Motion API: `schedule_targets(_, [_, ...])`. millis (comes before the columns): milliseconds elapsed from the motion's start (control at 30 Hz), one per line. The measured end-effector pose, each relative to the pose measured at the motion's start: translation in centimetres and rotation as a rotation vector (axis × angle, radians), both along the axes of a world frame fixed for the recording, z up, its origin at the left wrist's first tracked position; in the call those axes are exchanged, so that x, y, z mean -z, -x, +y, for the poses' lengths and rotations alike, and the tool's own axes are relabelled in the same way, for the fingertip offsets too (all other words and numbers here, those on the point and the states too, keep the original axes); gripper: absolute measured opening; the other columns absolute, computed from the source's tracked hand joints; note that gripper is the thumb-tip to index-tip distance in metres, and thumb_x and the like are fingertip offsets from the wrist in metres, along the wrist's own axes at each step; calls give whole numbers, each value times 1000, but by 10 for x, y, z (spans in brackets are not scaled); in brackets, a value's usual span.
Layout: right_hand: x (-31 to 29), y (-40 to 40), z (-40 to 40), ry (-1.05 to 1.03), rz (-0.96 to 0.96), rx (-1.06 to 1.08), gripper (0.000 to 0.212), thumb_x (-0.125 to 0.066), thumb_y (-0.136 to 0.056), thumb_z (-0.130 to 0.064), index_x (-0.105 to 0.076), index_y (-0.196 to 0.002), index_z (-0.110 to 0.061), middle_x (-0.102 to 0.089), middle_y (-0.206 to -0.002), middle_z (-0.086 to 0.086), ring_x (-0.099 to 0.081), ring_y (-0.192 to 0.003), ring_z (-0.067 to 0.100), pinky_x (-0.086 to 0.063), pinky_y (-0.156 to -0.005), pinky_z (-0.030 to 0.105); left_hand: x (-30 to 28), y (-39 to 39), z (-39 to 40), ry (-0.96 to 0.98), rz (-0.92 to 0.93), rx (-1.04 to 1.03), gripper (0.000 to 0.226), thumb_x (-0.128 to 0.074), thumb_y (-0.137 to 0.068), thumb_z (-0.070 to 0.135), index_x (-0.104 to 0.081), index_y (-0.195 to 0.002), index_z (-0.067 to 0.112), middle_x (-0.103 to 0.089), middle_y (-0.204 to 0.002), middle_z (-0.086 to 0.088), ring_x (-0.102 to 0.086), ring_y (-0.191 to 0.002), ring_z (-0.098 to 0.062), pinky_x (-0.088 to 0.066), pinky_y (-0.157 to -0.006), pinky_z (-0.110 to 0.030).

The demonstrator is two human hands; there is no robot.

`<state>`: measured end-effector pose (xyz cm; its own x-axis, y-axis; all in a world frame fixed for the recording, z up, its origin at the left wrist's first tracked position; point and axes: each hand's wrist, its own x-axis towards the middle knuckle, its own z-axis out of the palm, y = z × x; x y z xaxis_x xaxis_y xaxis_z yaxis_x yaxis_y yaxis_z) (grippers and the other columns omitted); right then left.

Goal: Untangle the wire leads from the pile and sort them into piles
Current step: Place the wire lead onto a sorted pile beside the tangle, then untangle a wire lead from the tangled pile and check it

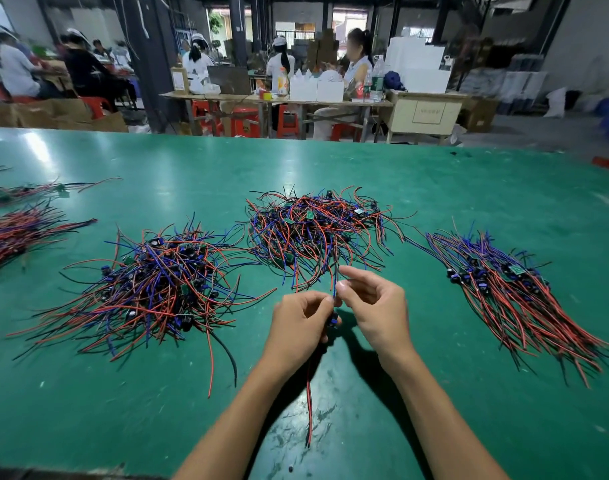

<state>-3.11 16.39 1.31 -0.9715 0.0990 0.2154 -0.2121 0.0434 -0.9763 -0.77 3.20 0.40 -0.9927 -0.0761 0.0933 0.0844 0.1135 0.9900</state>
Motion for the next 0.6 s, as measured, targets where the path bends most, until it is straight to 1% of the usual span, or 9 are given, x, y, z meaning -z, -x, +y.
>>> schedule_targets(100, [3,1,0,-100,-14,42,19,-81,-85,-15,-78,-102,-20,-78,-80,-4,-76,-75,12,-59,-72,29,1,0,-1,104,59,-6,21,-61,-99,14,-78,-85,13,-67,-58,5,-52,-42,-3,-41,-45,-14])
schedule_targets(167, [5,1,1,-158,-17,85,17,-85,-82,-23,-79,-98,-21,-78,-78,-6,-75,-76,9,-59,-75,29,2,1,-1,138,75,-4,22,-63,-98,15,-77,-83,17,-66,-56,8,-52,-42,-1,-40,-46,-14])
schedule_targets(233, [5,0,2,-192,-12,94,10,-84,-83,-26,-79,-92,-26,-77,-76,-10,-74,-74,3,-58,-77,26,2,2,0,95,59,3,21,-63,-99,14,-77,-84,16,-69,-60,6,-54,-43,0,-41,-45,-13])
schedule_targets(300, [3,-1,2,-141,-30,55,5,-82,-86,-23,-79,-88,-26,-77,-73,-8,-71,-69,2,-58,-77,28,2,1,1,54,42,7,20,-62,-99,14,-78,-87,14,-71,-63,2,-55,-42,-1,-42,-45,-14])
schedule_targets(367, [1,-2,1,-8,-67,7,4,-79,-88,-17,-80,-91,-19,-77,-74,-1,-68,-69,7,-59,-75,33,1,1,0,65,51,21,19,-64,-98,17,-79,-85,16,-71,-62,2,-54,-43,-3,-41,-44,-14])
schedule_targets(400, [0,-2,1,62,-86,-11,5,-77,-89,-14,-79,-93,-16,-77,-76,1,-67,-71,9,-59,-73,31,2,1,-1,83,58,36,20,-66,-97,19,-79,-83,16,-70,-61,4,-53,-43,-5,-40,-44,-15])
schedule_targets(467, [-3,-3,-2,160,-104,-46,8,-75,-90,-11,-79,-96,-14,-76,-77,-1,-65,-71,8,-55,-68,19,2,0,-1,104,66,68,21,-67,-97,20,-79,-81,12,-68,-59,5,-52,-44,-9,-39,-44,-16])
schedule_targets(533, [-4,-5,-4,178,-102,-85,10,-72,-92,-12,-79,-97,-14,-74,-76,-2,-63,-68,5,-52,-65,16,1,0,-1,46,48,74,23,-66,-97,17,-79,-81,8,-67,-60,2,-52,-44,-11,-41,-46,-18])
schedule_targets(600, [-3,-5,-5,75,-86,-86,11,-70,-95,-16,-80,-96,-21,-75,-78,-2,-65,-70,5,-53,-67,19,0,1,0,-35,22,66,24,-64,-98,15,-79,-83,5,-65,-62,-5,-52,-44,-12,-45,-46,-22])
